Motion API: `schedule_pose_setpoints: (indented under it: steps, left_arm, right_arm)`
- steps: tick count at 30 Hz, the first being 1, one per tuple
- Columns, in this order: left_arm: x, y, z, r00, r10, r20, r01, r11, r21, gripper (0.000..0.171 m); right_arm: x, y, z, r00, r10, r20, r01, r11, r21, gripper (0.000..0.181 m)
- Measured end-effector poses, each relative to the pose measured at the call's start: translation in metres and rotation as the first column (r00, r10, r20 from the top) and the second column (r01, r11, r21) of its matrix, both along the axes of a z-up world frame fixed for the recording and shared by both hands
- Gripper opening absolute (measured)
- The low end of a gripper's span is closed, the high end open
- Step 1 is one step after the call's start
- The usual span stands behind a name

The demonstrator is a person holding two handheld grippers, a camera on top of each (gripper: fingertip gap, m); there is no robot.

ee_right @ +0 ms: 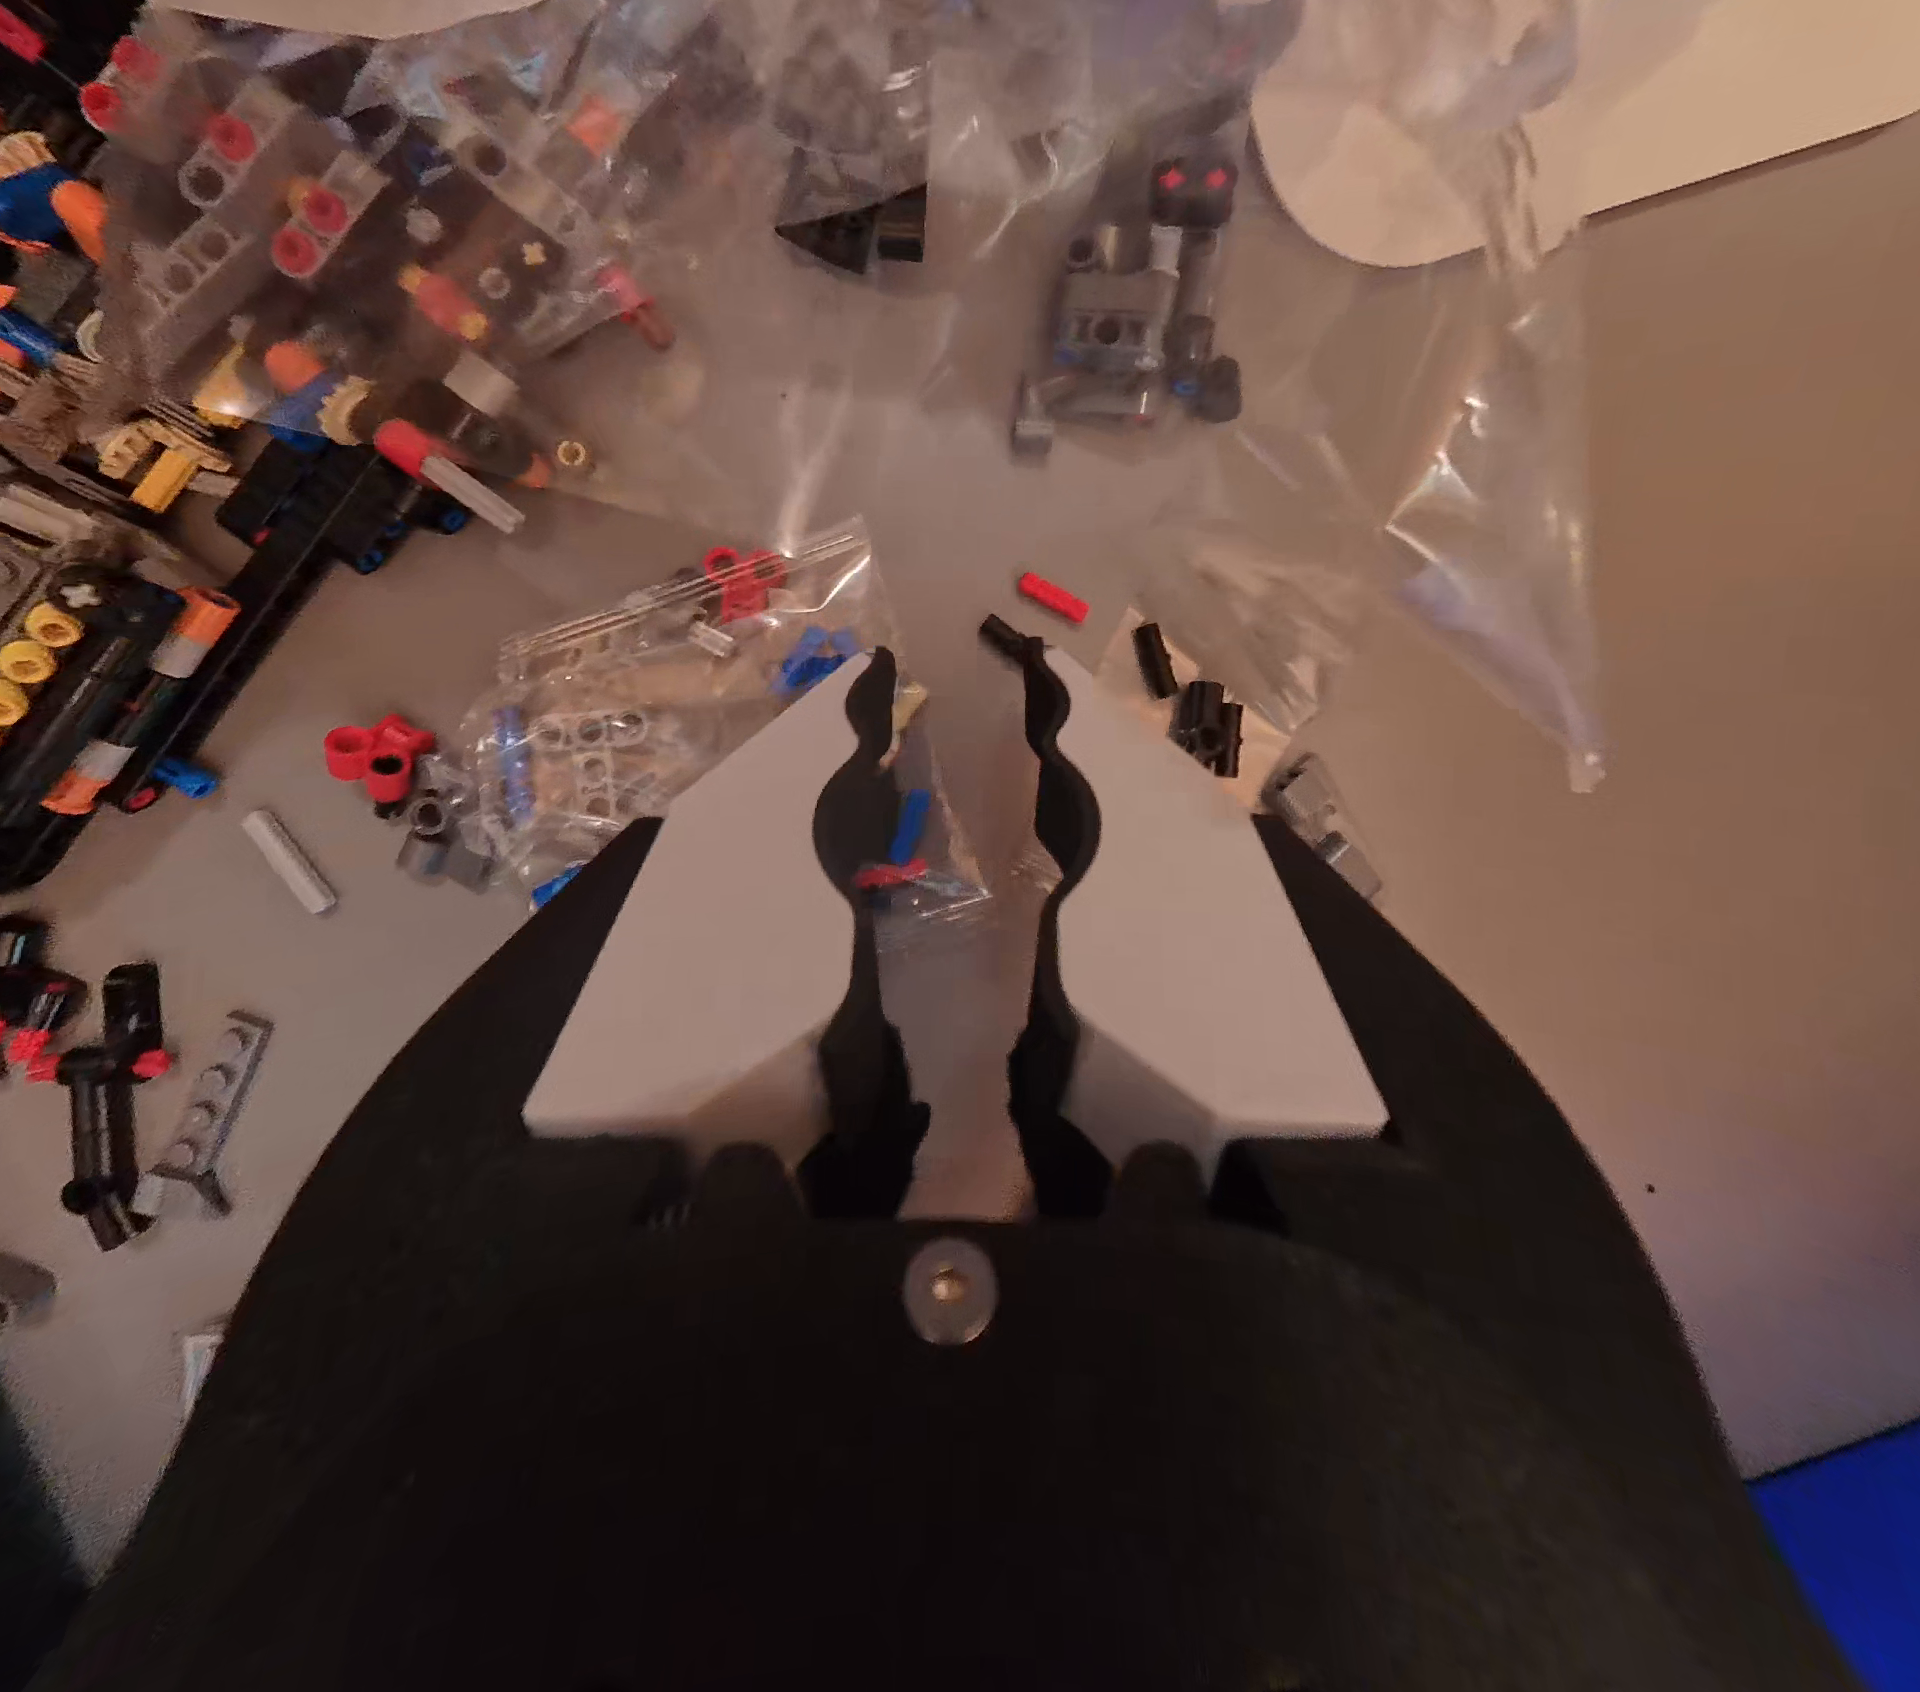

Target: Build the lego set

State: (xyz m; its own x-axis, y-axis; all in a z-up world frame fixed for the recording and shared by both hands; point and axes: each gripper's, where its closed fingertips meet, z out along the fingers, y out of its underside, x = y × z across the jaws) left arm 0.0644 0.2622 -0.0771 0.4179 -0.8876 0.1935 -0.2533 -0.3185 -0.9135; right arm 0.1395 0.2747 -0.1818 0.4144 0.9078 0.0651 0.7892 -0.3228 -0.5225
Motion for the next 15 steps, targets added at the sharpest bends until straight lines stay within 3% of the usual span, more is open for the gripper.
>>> schedule_pose_setpoints:
  steps: [15]
  left_arm:
    - [0.003, -0.001, -0.004, 1.0, -0.007, -0.012, 0.007, 1.0, -0.006, 0.007]
  right_arm:
    - [0.001, 0.019, -0.011, 0.997, 0.065, 0.044, -0.069, 0.994, 0.09, 0.032]
